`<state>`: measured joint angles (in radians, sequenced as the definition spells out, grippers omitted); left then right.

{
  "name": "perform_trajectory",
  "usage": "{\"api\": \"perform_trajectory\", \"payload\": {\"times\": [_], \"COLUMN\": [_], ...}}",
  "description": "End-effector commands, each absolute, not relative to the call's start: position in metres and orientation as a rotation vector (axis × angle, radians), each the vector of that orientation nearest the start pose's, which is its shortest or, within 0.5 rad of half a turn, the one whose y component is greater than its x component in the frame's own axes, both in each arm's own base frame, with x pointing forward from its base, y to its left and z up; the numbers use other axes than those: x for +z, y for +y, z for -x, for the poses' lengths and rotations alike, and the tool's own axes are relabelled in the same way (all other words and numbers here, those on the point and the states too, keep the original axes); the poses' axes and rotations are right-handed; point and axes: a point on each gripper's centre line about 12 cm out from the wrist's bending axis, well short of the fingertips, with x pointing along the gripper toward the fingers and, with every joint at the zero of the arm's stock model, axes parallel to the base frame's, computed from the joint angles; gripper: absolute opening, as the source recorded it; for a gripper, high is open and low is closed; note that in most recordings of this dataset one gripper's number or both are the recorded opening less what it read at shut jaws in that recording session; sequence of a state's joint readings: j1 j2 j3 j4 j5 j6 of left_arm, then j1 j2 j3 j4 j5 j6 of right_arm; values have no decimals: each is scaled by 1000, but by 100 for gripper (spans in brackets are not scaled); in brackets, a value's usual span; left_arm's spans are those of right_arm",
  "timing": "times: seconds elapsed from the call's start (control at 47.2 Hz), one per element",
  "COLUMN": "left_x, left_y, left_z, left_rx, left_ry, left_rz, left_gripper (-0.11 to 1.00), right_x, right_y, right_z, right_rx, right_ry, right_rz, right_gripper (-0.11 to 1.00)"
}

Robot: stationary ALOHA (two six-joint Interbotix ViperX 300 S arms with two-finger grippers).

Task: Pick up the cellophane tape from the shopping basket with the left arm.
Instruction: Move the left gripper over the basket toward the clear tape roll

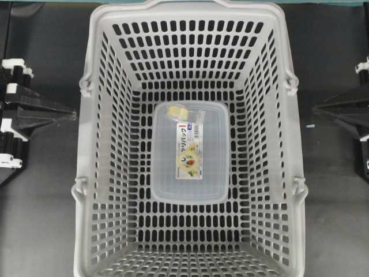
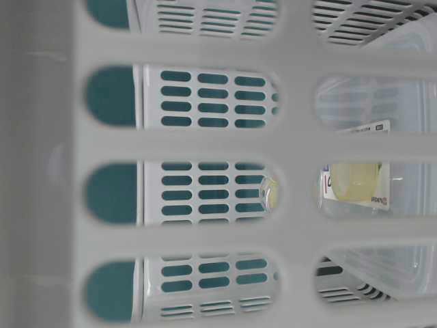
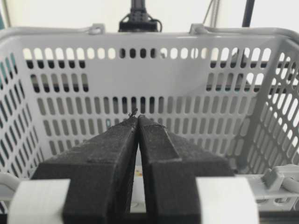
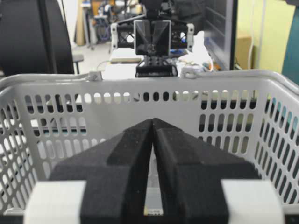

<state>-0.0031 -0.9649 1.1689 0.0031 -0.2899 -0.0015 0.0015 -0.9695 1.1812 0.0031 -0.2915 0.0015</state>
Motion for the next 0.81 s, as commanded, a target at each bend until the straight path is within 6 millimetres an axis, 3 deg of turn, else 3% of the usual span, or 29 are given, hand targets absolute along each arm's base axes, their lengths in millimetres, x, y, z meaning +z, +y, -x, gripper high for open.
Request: {"api": "perform_trajectory", "payload": {"times": [0.0,0.085,0.36,0.636,0.679,0.785], "left_x": [320,334,366,366,364,355], "left_y": [-4,-3,-3,-4,-3,-3], "left_z": [-204,-208,-239,-295,-303,-325], "left_rx": [-21,-18,-12,-13,-10,-8], "left_ry": [-109,-80,181,440,472,564], "left_rz": [-43,-48,-50,-59,-58,-59], "left_gripper": [6,0,0,0,0,0], "right_x": [301,301,299,296,297,300], "right_y": [1,2,3,3,3,3], "right_z": [-200,-200,-201,-199,-198,-196], "right_rx": [4,8,14,13,13,15], "right_ry": [-100,-97,-32,72,71,60], "right_rz": [-9,-22,-46,-45,-45,-47], "right_gripper": [1,1,1,2,6,29]}}
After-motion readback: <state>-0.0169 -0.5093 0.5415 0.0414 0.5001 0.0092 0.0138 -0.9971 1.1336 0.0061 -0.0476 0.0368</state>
